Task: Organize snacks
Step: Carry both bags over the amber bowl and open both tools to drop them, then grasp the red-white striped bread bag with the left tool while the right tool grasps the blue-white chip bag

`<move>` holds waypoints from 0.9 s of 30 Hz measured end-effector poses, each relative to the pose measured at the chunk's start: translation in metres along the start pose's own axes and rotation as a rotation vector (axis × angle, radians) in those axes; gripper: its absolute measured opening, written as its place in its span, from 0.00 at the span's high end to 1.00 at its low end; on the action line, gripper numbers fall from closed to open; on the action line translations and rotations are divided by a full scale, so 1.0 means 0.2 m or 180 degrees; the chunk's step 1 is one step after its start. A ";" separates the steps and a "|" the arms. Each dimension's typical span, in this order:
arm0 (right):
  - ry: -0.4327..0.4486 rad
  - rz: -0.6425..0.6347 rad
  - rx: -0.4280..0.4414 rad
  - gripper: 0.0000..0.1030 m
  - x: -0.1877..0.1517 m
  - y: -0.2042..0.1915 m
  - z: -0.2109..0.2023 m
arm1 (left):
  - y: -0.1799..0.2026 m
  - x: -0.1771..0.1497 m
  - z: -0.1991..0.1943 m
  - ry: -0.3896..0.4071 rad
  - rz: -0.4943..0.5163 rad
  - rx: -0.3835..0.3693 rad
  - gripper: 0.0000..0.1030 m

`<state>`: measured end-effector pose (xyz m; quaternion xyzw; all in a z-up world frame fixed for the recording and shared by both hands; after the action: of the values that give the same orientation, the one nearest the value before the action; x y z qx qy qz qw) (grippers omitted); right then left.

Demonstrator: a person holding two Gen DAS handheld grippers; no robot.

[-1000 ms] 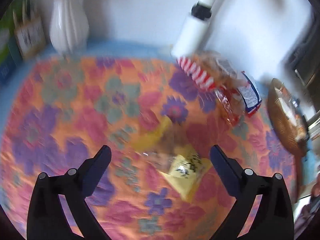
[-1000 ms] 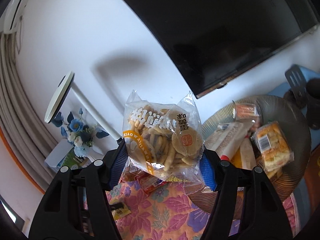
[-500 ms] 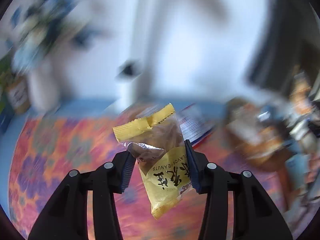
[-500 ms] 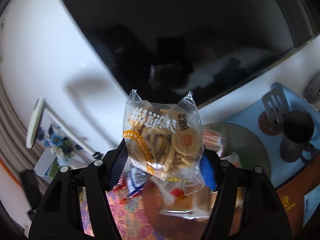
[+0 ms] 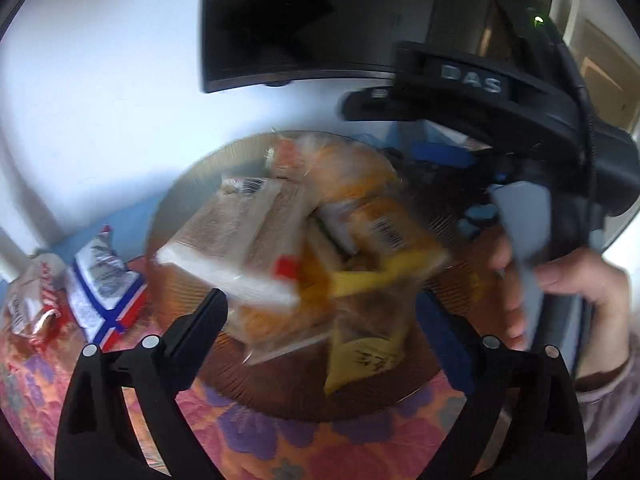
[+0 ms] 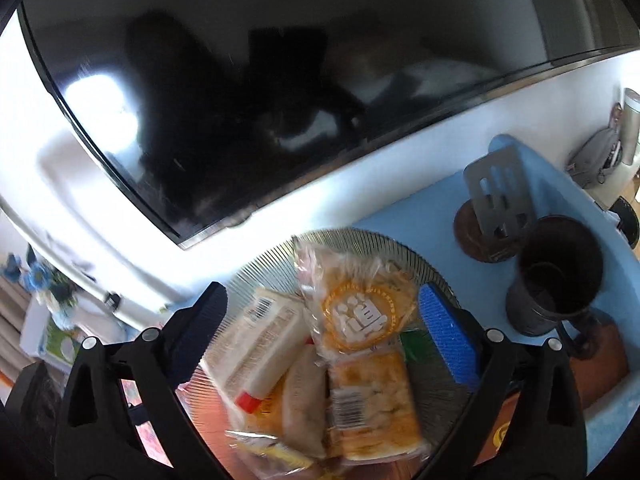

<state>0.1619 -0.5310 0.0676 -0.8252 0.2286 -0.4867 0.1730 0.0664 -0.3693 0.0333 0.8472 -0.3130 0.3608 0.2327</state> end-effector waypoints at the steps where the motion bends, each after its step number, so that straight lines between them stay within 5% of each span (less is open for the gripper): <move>1: 0.0034 0.0007 0.0053 0.05 0.01 -0.04 -0.02 | -0.03 0.00 -0.02 0.0026 -0.0057 0.0004 0.05; 6: 0.0225 -0.0212 0.0427 0.03 -0.02 -0.44 -0.16 | -0.35 0.10 -0.23 0.0225 -0.0294 0.0319 0.05; 12: 0.0091 -0.0564 0.0716 0.03 -0.23 -0.90 -0.09 | -0.87 0.14 -0.48 0.0365 -0.0642 0.0624 0.05; 21: -0.0529 -0.0647 0.0824 0.03 -0.83 -1.10 0.19 | -1.47 -0.06 -0.58 0.0245 -0.1216 0.0770 0.05; 27: -0.0662 -0.0823 0.0614 0.03 -1.05 -1.10 0.32 | -1.56 -0.20 -0.36 -0.0028 -0.1457 0.0589 0.05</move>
<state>0.1752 -0.2279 -0.0028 -0.8731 0.0539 -0.4367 0.2100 0.2290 -0.0925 -0.0033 0.9153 -0.0795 0.3221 0.2284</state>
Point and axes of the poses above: each gripper's, at about its wrist camera, not at the fingertips, and z roughly the way its jaws point, y to its right, x to its top, the point moved 10 cm from there along z, roughly the way its jaws point, and after that the axes turned 9 degrees about y, right-handed, at the moved point
